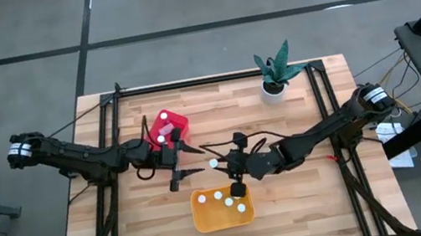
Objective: Pick and place medicine bottles into bin by pill shape (circle, oval)
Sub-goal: Put the yellow capsule bottle into the red bin
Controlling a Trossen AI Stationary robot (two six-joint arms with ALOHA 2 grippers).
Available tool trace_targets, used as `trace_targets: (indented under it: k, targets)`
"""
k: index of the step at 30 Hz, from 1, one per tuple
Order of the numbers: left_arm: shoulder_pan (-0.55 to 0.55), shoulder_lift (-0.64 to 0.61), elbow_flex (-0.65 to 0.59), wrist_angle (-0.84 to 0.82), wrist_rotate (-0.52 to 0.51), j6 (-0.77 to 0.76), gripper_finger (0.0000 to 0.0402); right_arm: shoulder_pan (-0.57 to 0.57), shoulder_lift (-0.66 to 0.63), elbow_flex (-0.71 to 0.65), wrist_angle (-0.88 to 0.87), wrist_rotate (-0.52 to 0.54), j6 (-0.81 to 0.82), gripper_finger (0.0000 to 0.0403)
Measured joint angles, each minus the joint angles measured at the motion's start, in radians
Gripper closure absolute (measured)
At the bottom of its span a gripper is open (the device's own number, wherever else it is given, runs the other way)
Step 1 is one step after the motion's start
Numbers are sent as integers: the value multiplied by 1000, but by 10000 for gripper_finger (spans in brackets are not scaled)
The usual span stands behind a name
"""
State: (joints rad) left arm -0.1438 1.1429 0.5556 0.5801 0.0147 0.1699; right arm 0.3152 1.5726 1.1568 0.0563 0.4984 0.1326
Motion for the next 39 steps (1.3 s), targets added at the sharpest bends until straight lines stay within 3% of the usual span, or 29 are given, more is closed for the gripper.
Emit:
trace_targets:
  k: [9, 18, 31, 35, 39]
  targets:
    - [0, 154, 14, 185, -1, 12, 187, -6, 0, 0, 0, 0, 13, 323]
    - [0, 204, 35, 198, -1, 28, 189, -6, 0, 0, 0, 1, 14, 323]
    - [0, 202, 35, 198, -6, 30, 305, -8, 1, 0, 1, 1, 18, 323]
    - [0, 201, 35, 198, -6, 30, 313, -8, 1, 0, 4, 1, 20, 311]
    - [-1, 201, 35, 197, -26, 30, 306, -8, 1, 1, 9, 2, 19, 273]
